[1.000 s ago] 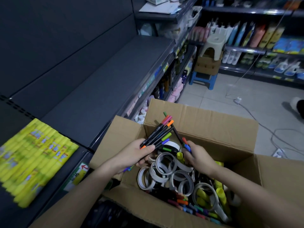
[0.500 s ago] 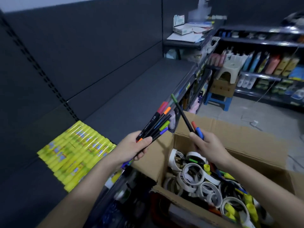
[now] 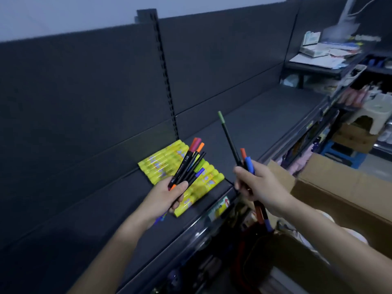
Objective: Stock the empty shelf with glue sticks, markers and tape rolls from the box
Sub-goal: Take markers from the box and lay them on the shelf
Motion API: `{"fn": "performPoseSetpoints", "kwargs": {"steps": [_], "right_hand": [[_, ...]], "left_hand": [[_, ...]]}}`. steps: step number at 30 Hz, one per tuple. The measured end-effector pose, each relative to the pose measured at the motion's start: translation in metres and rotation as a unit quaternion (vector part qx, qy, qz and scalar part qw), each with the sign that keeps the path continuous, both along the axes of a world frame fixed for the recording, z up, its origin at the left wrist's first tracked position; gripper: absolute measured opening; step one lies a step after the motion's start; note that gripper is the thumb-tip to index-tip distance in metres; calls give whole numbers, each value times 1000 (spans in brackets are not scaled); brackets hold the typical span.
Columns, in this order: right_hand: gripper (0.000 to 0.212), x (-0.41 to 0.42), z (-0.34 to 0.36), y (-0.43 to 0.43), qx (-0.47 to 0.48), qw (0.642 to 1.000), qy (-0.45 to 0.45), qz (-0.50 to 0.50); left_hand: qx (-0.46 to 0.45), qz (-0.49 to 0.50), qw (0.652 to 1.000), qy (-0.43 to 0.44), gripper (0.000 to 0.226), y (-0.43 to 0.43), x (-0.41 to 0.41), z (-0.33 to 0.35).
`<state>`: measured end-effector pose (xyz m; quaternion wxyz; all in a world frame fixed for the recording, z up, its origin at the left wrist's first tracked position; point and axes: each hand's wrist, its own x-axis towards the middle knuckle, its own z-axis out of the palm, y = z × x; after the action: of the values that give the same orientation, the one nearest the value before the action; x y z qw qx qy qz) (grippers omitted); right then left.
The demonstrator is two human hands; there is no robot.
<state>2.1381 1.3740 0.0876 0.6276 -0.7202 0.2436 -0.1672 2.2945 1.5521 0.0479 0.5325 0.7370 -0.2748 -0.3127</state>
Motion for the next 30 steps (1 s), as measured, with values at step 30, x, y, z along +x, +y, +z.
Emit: {"fn": "performPoseSetpoints", "kwargs": {"steps": [30], "right_hand": [[22, 131, -79, 221, -69, 961, 91, 253]], "left_hand": [[383, 3, 867, -319, 29, 338, 19, -76]]}}
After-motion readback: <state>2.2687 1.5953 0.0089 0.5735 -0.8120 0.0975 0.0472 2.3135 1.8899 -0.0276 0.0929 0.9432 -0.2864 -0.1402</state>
